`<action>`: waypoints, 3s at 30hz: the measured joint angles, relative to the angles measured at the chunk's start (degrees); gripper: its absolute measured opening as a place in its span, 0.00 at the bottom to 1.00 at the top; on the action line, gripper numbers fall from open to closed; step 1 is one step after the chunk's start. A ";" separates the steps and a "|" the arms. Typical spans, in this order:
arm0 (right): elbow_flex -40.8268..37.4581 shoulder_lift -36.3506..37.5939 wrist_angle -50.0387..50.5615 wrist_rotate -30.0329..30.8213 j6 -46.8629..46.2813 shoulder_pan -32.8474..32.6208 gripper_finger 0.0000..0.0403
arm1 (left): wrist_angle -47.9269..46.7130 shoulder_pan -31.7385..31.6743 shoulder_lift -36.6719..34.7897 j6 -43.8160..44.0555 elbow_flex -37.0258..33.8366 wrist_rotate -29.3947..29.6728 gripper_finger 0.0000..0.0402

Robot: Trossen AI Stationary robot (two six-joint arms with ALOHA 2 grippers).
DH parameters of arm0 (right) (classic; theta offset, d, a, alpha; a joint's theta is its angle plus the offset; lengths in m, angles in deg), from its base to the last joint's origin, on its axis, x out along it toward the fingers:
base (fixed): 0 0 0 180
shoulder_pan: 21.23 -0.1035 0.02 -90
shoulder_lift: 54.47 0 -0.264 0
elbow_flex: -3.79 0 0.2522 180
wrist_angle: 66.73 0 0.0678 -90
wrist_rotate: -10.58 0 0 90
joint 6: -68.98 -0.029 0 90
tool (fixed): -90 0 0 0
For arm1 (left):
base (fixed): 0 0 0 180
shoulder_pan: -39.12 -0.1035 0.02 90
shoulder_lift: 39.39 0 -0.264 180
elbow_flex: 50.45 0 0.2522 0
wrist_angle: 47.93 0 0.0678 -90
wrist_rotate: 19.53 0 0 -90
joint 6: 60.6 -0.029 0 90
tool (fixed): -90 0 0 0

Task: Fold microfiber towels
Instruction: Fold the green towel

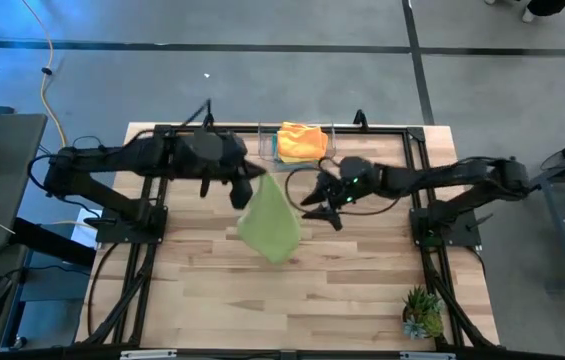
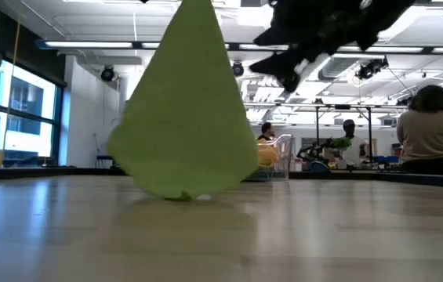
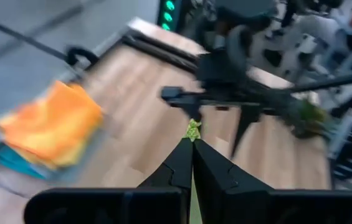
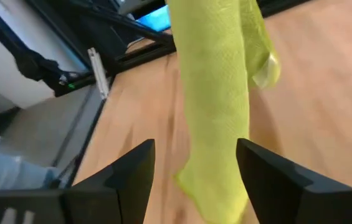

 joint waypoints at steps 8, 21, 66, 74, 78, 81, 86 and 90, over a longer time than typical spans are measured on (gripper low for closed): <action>6.34 14.01 21.17 9.02 6.20 2.50 0.40 | 0.26 -3.28 0.58 -11.12 6.29 1.91 0.00; 6.60 22.55 30.78 13.31 3.95 1.88 0.31 | -0.88 23.68 13.65 -0.91 -3.27 11.08 0.00; 6.50 13.25 35.13 17.62 7.22 -2.03 0.51 | 29.62 13.02 27.34 44.52 -26.72 4.66 0.42; 6.50 14.32 34.74 19.99 8.40 -2.03 0.51 | 26.68 12.73 32.44 47.53 -23.80 7.80 0.40; 6.52 14.98 35.40 21.31 8.43 -2.03 0.51 | 25.13 12.73 32.30 48.04 -23.88 8.80 0.30; 6.52 15.51 35.31 21.44 8.45 -1.99 0.51 | 18.91 12.96 31.11 48.49 -23.72 11.40 0.16; 6.52 16.20 36.40 22.40 8.56 -1.83 0.51 | 13.63 13.69 25.32 48.64 -22.26 15.98 0.02; 6.52 16.21 36.03 22.40 8.54 -1.83 0.51 | 5.98 14.94 19.30 51.48 -22.34 19.20 0.02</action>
